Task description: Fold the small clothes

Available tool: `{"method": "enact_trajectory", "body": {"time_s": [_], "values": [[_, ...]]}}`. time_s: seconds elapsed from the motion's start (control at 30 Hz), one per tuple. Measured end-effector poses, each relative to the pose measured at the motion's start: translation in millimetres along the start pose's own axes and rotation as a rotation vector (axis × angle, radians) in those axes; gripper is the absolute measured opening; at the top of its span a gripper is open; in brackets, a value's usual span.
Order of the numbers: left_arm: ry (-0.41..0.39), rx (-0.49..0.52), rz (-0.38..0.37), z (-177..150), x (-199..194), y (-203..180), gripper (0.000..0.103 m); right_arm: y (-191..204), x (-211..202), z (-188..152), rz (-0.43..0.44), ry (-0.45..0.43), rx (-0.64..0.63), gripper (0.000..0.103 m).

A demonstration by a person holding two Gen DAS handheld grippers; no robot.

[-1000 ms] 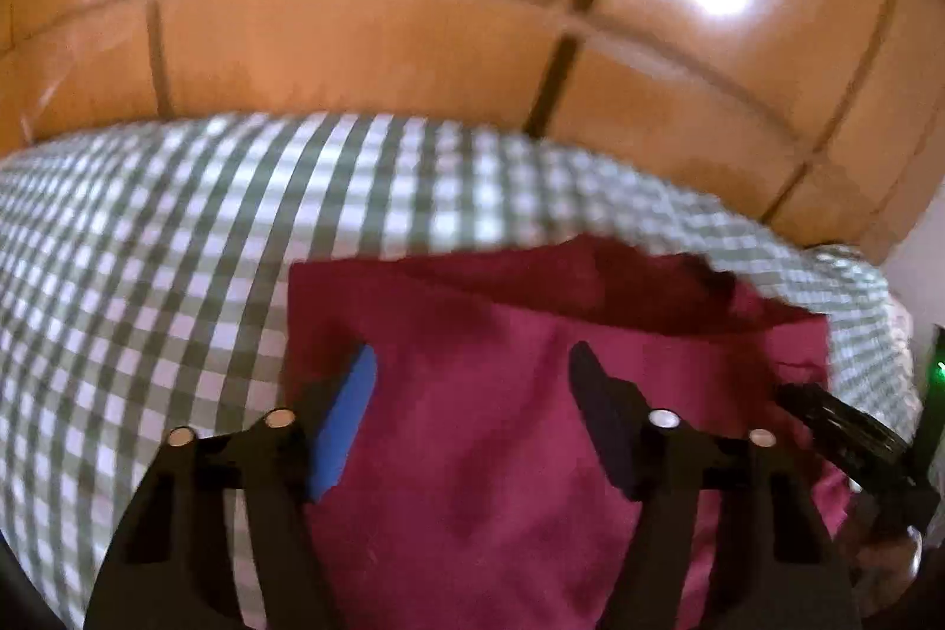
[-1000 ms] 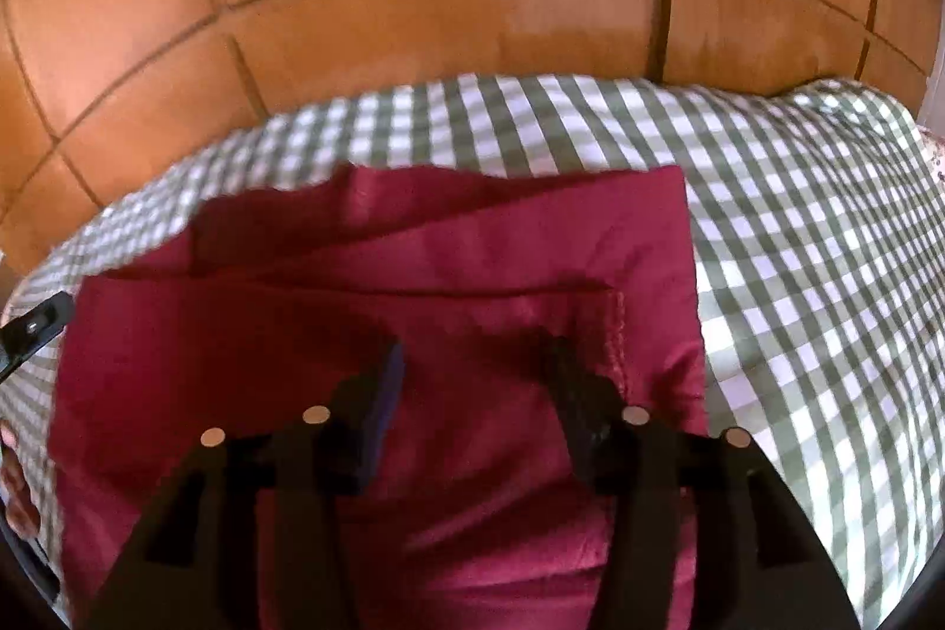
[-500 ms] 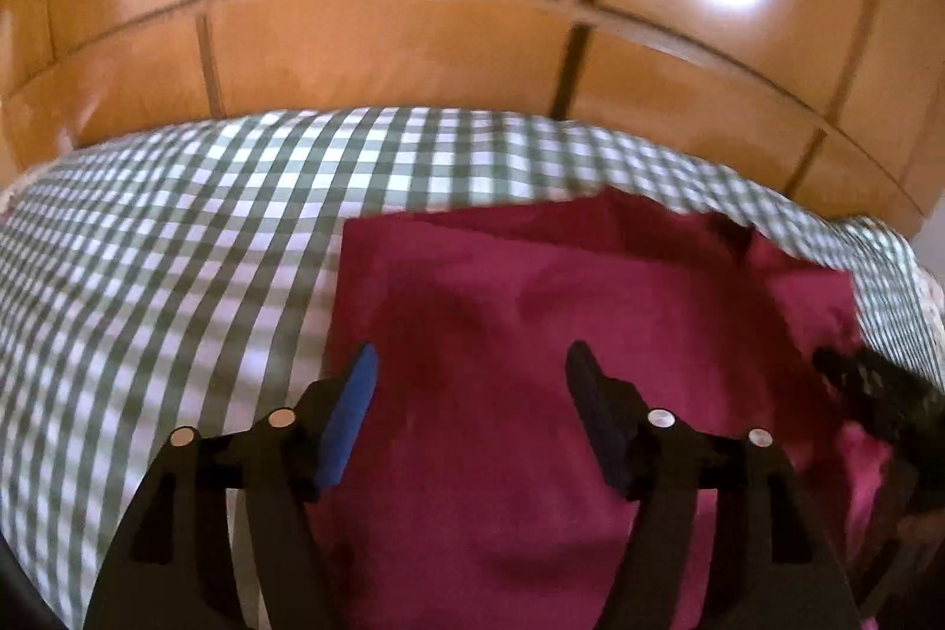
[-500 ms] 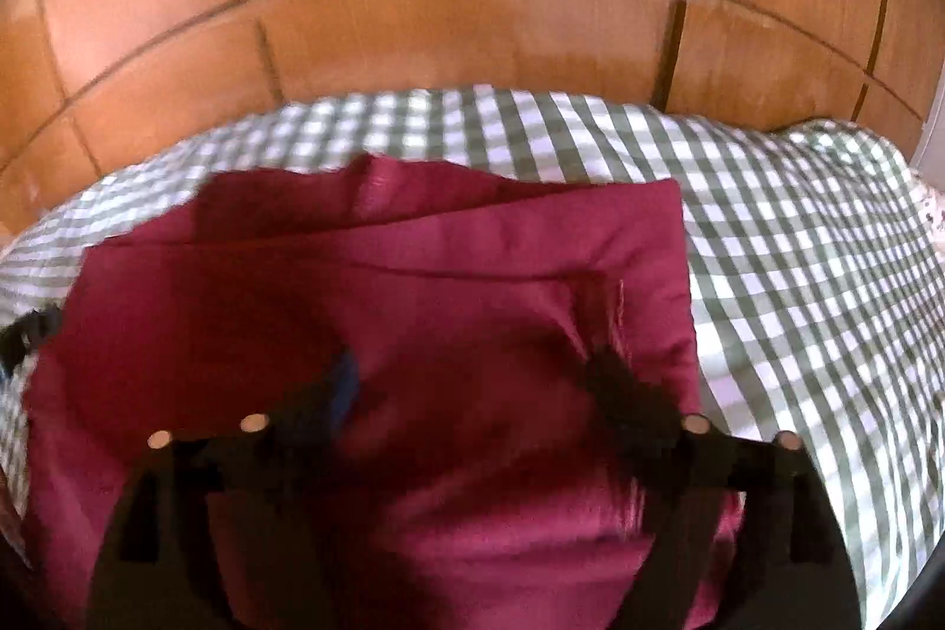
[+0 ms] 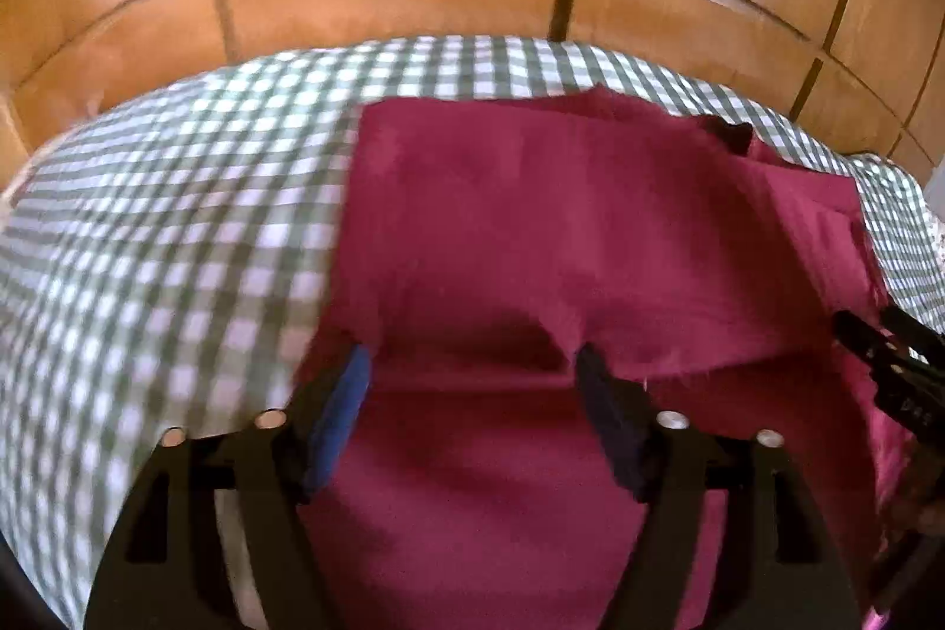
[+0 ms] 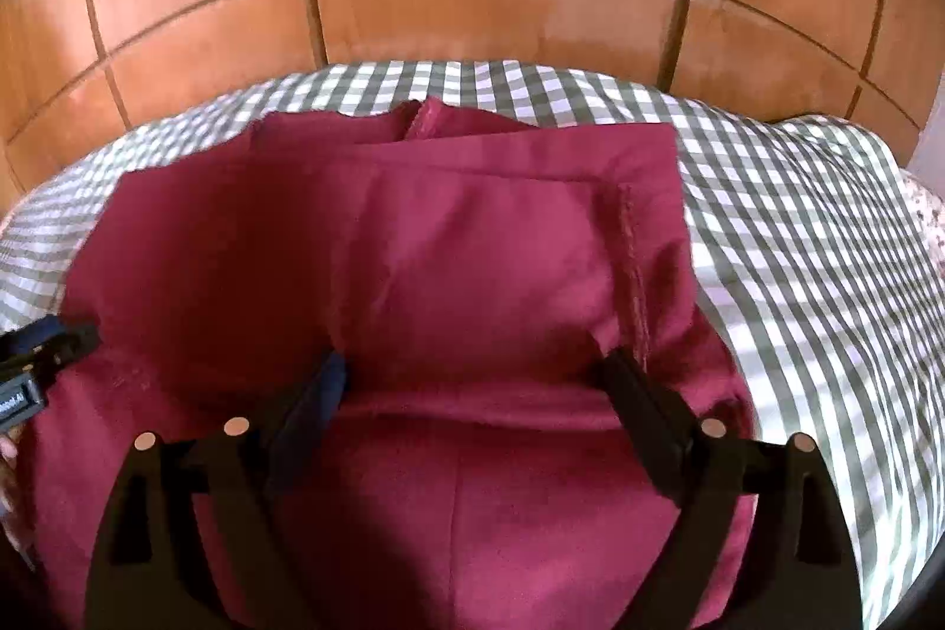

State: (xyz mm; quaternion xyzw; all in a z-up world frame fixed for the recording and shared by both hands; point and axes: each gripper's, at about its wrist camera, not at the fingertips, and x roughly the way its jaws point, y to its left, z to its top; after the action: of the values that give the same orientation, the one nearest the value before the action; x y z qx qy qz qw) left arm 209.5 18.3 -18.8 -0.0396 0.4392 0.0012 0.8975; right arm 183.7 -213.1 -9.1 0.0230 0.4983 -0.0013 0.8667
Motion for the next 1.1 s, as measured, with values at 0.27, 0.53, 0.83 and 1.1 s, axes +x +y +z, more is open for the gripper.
{"method": "enact_trajectory", "body": {"time_s": [0.27, 0.53, 0.83, 1.1], "values": [[-0.07, -0.043, -0.002, -39.8, -55.9, 18.6, 0.08, -25.0, -37.7, -48.1, -0.014, 0.043, 0.06, 0.094], [-0.076, -0.005, 0.006, -78.4, -83.0, 32.2, 0.08, -71.9, -70.1, -93.4, -0.06, 0.094, 0.151, 0.094], [-0.013, 0.011, -0.012, -115.1, -89.0, 42.6, 0.08, -87.5, -97.5, -127.5, 0.0, 0.136, 0.19, 0.094], [0.09, 0.041, -0.128, -151.4, -102.1, 57.6, 0.076, -96.5, -125.1, -157.9, 0.103, 0.222, 0.214, 0.094]]}}
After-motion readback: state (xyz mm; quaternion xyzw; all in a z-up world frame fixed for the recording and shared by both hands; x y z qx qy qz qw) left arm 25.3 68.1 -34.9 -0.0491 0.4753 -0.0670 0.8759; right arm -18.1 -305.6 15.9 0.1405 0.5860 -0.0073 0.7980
